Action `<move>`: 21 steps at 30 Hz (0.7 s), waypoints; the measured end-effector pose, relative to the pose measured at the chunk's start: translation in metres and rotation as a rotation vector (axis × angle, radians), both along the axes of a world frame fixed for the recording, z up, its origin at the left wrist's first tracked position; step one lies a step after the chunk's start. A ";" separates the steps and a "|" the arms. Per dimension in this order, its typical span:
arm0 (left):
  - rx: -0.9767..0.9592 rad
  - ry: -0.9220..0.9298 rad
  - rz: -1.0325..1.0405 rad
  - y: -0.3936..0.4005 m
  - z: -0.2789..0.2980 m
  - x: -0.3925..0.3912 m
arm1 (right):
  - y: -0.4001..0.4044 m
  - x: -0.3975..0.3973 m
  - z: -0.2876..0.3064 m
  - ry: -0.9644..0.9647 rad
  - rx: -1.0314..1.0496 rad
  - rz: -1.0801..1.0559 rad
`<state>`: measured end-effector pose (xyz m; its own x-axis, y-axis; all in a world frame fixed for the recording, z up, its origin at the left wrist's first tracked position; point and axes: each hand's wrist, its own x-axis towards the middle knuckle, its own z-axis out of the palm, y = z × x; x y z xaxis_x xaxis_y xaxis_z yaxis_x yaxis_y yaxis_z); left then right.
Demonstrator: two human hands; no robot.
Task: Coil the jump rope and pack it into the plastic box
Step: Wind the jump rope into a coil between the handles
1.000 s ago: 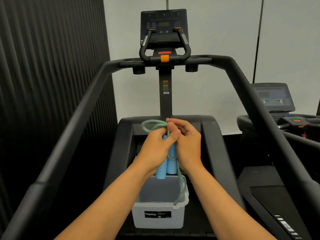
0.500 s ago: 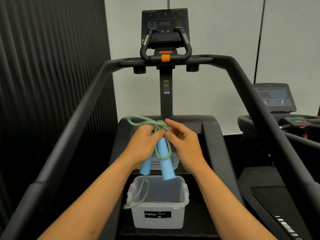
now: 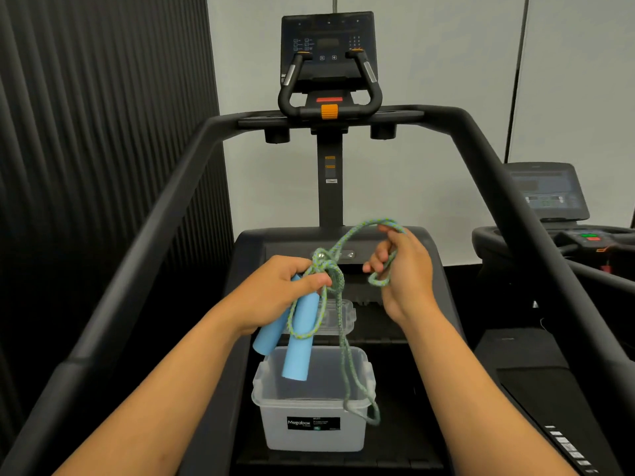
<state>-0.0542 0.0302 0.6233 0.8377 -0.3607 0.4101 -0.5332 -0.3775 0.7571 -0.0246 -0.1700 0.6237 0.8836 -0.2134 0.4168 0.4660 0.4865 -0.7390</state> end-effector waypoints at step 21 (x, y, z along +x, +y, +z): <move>-0.029 -0.067 -0.009 -0.005 0.009 -0.004 | 0.020 -0.008 -0.013 -0.197 -0.611 0.142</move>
<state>-0.0581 0.0252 0.6323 0.8048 -0.3558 0.4752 -0.5862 -0.3509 0.7302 -0.0327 -0.1503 0.6109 0.7805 0.2260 0.5829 0.5831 0.0728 -0.8091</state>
